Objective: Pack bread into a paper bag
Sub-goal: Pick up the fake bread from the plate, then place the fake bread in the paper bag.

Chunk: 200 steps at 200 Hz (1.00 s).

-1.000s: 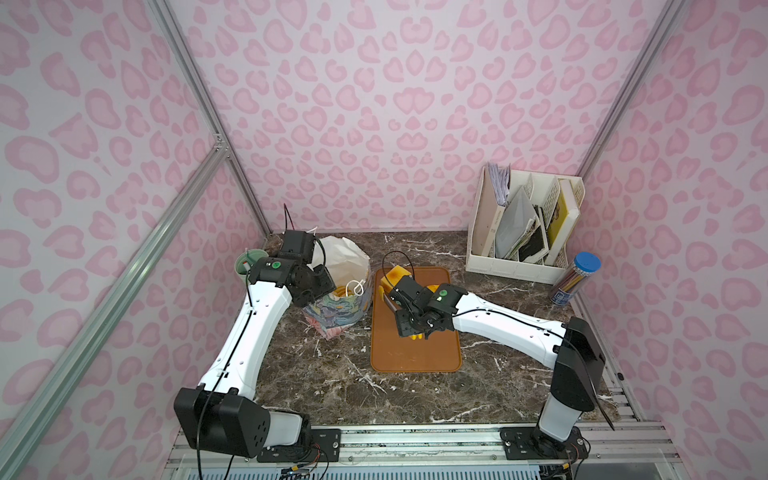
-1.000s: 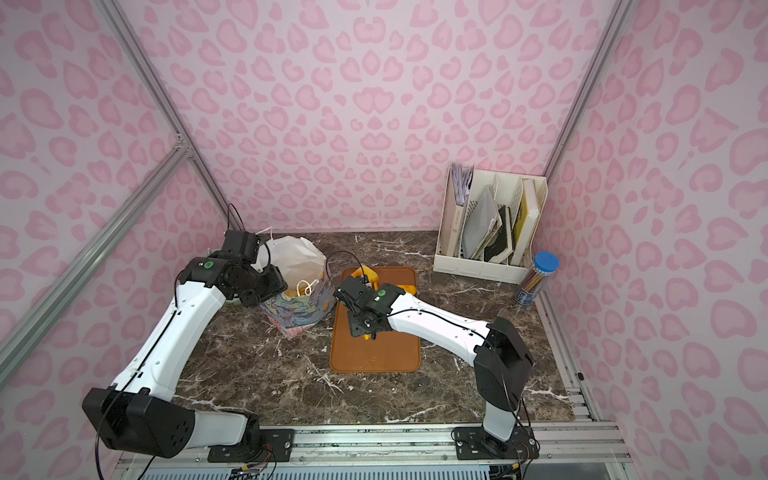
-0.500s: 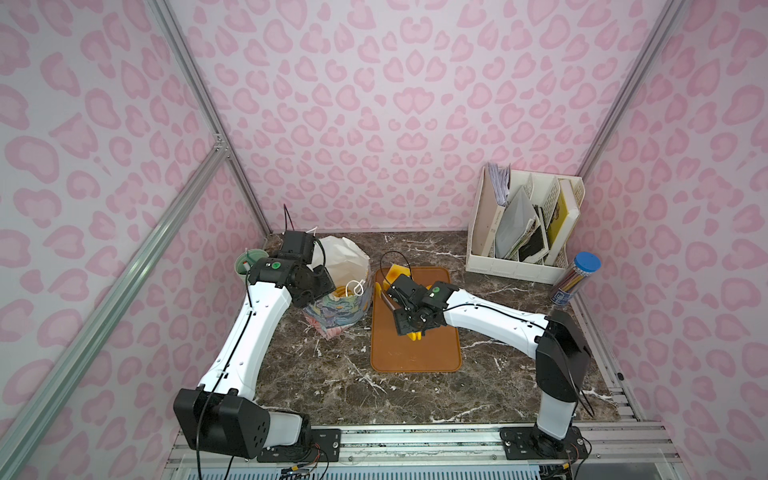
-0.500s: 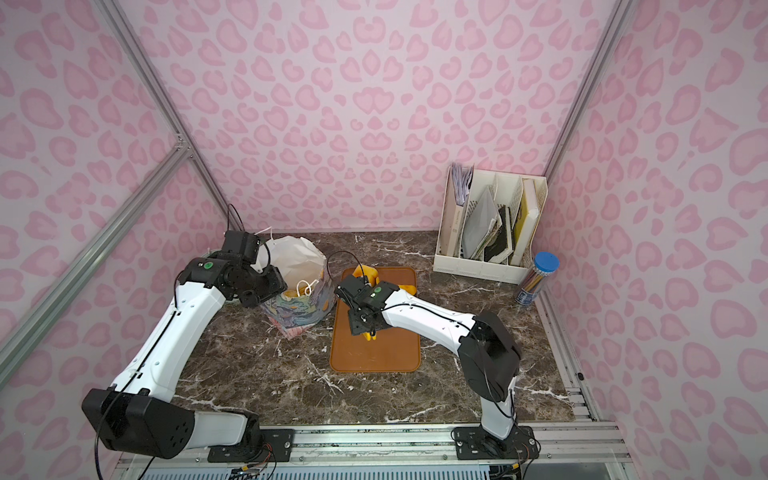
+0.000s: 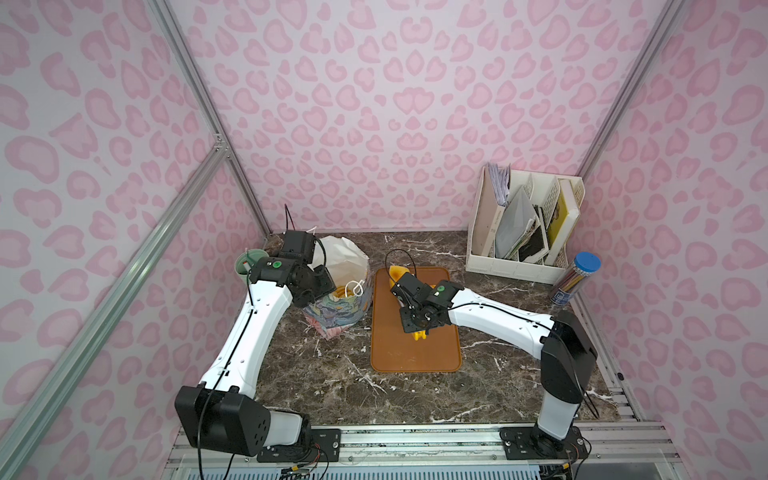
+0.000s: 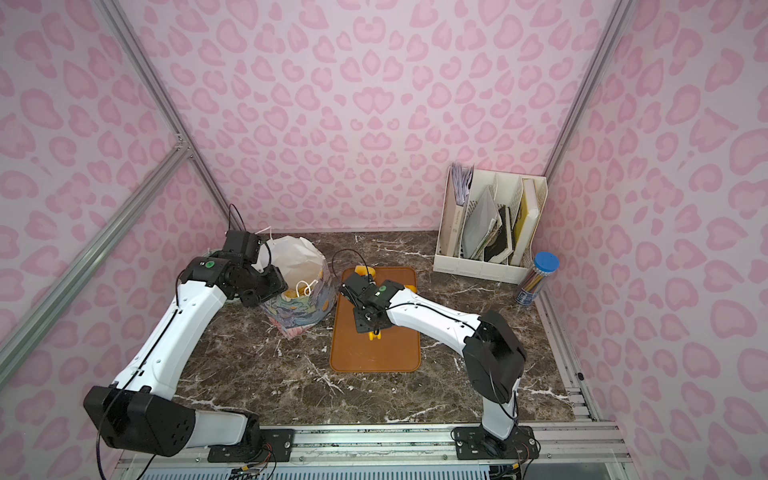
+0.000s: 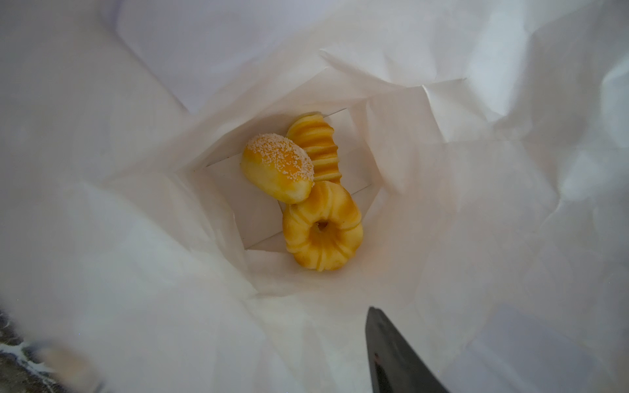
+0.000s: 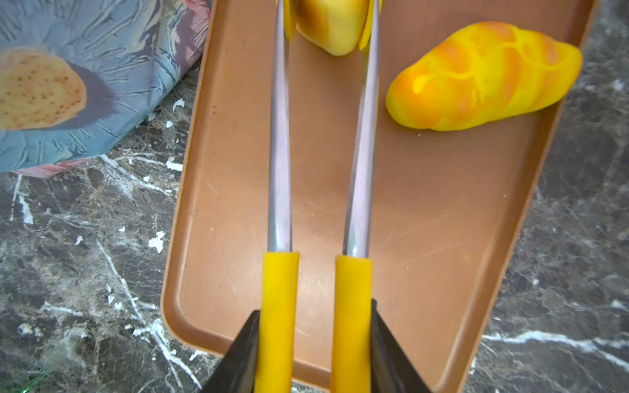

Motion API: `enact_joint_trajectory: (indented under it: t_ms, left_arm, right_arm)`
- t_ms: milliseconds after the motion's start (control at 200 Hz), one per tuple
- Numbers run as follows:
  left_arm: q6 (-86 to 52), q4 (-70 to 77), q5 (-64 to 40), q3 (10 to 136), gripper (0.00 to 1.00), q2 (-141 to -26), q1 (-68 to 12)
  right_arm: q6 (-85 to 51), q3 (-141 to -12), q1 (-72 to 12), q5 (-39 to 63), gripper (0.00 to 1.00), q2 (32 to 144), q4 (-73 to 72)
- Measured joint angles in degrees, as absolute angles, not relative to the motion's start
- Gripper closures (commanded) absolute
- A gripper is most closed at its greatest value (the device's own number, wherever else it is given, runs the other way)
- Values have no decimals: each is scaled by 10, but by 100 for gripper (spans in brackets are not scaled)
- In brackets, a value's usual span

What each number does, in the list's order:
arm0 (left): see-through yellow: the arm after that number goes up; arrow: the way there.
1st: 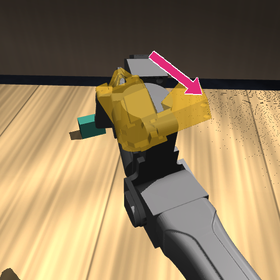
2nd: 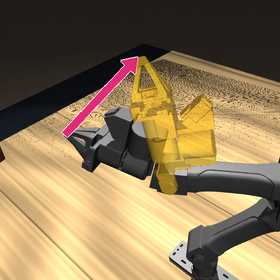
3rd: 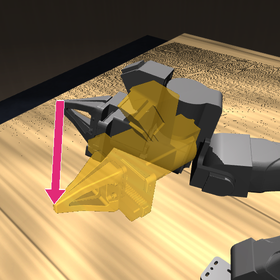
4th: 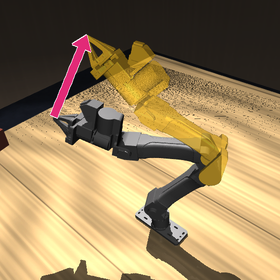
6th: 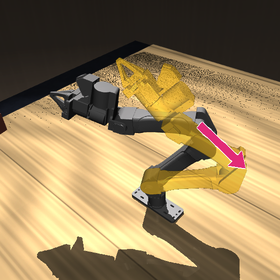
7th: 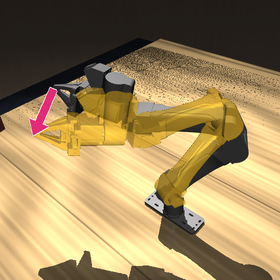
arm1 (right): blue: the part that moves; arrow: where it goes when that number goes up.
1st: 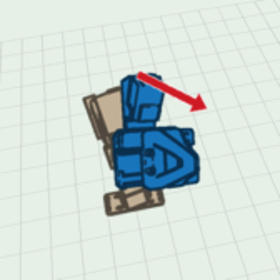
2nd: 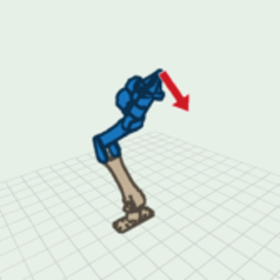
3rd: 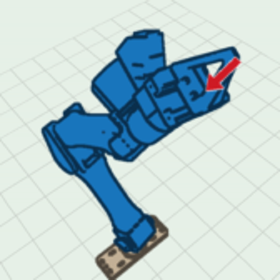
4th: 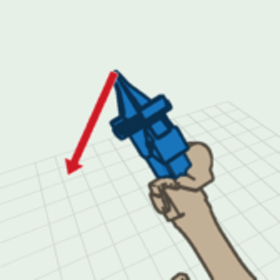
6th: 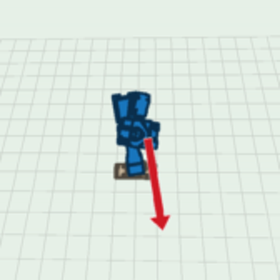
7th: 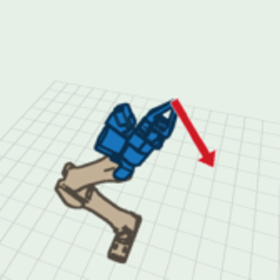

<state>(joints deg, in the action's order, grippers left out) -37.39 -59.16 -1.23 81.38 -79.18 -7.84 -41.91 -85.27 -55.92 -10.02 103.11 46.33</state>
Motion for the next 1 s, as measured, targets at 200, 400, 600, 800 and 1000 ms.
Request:
enact_joint_trajectory:
  t_ms: [200,400,600,800,1000]
  left_arm:
    - [-374,-591,-17,814,41,-792,-78]
    - [-374,-590,-22,814,41,-792,-79]
    - [-374,-588,-24,809,41,-790,-79]
    - [-374,-588,-25,807,41,-790,-79]
    - [-374,-588,-25,807,41,-790,-79]
  right_arm:
    - [-441,-872,-588,-115,58,980,520]
    - [-456,-963,-604,-148,57,947,578]
    - [-451,-1034,-608,-165,60,925,606]
    - [-440,-1115,-626,-176,61,939,618]
    - [-425,-1213,-657,-177,62,987,637]
